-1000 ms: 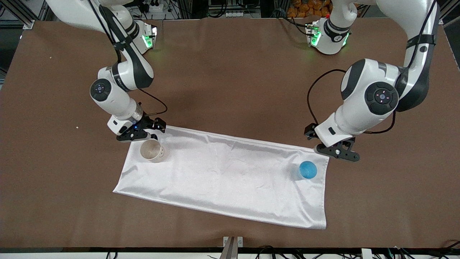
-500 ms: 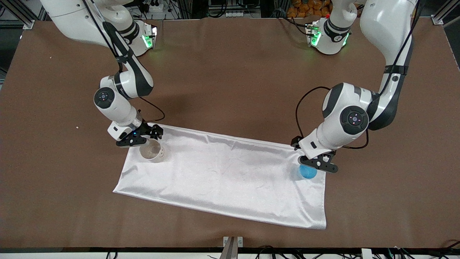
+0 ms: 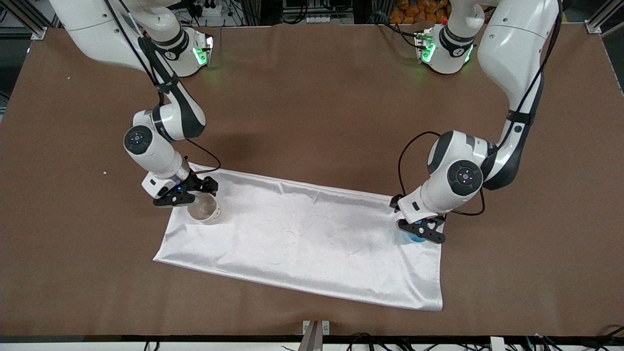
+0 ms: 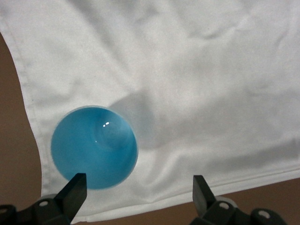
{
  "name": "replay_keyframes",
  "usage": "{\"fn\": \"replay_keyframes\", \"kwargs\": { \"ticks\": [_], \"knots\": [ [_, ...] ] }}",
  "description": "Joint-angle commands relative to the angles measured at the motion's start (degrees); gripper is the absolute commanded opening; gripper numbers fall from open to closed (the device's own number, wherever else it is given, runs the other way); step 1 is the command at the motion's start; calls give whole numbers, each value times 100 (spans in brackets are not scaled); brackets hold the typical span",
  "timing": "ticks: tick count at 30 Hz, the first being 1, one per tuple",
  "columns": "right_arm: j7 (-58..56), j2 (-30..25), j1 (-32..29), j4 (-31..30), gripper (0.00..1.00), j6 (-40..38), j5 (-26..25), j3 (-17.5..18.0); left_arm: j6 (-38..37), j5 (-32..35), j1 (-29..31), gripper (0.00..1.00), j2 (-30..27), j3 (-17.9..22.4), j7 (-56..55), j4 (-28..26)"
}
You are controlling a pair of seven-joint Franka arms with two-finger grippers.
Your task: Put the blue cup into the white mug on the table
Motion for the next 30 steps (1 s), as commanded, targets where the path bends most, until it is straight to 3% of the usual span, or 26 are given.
{"fn": "replay_keyframes", "kwargs": {
  "ticks": [1,25,27,30],
  "knots": [
    [145,125,30,147,100,22,-130,-3,209,181,-2,100,179,8,91,146],
    [865,248,215,358,100,14,-77,6,596,217,-11,100,426,8,346,137],
    [865,248,215,367,88,14,-86,6,596,217,-11,100,434,8,346,137],
    [865,248,215,367,44,14,-95,6,605,226,-2,100,443,8,346,137]
  ]
}}
